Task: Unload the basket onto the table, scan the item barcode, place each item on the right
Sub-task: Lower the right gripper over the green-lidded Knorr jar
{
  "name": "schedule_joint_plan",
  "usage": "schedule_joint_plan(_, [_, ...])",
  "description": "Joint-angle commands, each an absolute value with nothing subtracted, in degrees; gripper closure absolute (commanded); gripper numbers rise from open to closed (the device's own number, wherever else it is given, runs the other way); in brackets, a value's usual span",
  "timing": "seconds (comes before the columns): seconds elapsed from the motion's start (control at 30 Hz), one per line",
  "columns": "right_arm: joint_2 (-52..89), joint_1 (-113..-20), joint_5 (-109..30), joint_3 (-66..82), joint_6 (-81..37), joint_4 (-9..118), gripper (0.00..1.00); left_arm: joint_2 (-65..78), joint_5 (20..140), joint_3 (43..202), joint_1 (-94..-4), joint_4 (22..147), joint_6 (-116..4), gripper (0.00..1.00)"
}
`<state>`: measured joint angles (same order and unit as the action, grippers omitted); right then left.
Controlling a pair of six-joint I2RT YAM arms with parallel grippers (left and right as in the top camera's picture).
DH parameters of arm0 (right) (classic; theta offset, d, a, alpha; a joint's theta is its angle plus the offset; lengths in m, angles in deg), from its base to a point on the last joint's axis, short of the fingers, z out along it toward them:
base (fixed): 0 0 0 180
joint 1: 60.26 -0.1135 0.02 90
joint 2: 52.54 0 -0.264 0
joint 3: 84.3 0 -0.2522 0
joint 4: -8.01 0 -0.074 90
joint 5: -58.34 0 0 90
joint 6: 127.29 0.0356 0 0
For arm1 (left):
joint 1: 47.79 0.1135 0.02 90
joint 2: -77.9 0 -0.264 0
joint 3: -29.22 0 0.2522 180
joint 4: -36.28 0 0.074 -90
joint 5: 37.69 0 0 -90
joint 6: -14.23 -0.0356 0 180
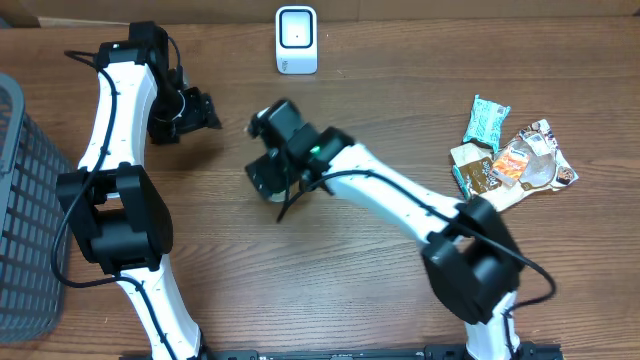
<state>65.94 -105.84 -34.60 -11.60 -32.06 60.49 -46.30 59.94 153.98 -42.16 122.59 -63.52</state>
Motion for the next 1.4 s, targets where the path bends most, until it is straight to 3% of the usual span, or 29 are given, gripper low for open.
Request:
schedule_joint_plan(0.0, [67.77, -106.80, -31.06, -12.21, -34.81, 60.64, 0.10, -46.85, 57.63, 154.76, -41.68, 121.85, -62.75, 0.00])
schedule_joint_plan(0.13, [67.86, -106.80, -31.06, -12.19, -34.81, 60.93, 0.19, -46.85, 57.63, 154.76, -40.72, 121.24, -62.40, 0.00])
schedule_joint_plan(0.27, [67.86, -106.63, -31.04, -12.21, -34.81, 61.45, 0.43, -46.85, 56.62, 154.76, -40.06, 121.15, -62.44, 0.00])
schedule_joint_plan(0.37, [67.86, -106.52, -30.91, -12.21, -34.83, 61.82, 0.47, -46.85, 55.29, 154.76, -40.00, 121.15, -62.44, 0.00])
schedule_joint_plan(0.53, [67.86, -106.47, -28.26, -12.21, -35.99, 61.84, 0.41, -46.85, 55.27, 154.76, -40.00, 121.15, -62.44, 0.00])
schedule_joint_plan(0.63, [67.60, -106.47, -28.28, -12.32, -43.99, 61.69, 0.38, -46.85, 55.27, 154.76, -40.00, 121.15, -62.44, 0.00])
schedule_joint_plan(0.87, [67.16, -106.82, -28.28, -12.32, -76.95, 67.13, 0.38, -46.85, 55.27, 154.76, -40.00, 121.15, -62.44, 0.00])
schedule_joint_plan(1.03, [66.96, -106.80, -28.28, -12.32, -99.42, 74.91, 0.45, -46.85, 55.27, 154.76, -40.00, 121.15, -62.44, 0.00])
schedule_joint_plan(1.2, [64.84, -106.80, -31.43, -12.32, -100.89, 75.74, 0.44, -46.85, 55.27, 154.76, -40.00, 121.15, -62.44, 0.00])
schedule_joint_plan(1.37, [61.63, -106.47, -46.69, -12.32, -109.32, 81.51, 0.40, -46.85, 55.27, 154.76, -40.00, 121.15, -62.44, 0.00])
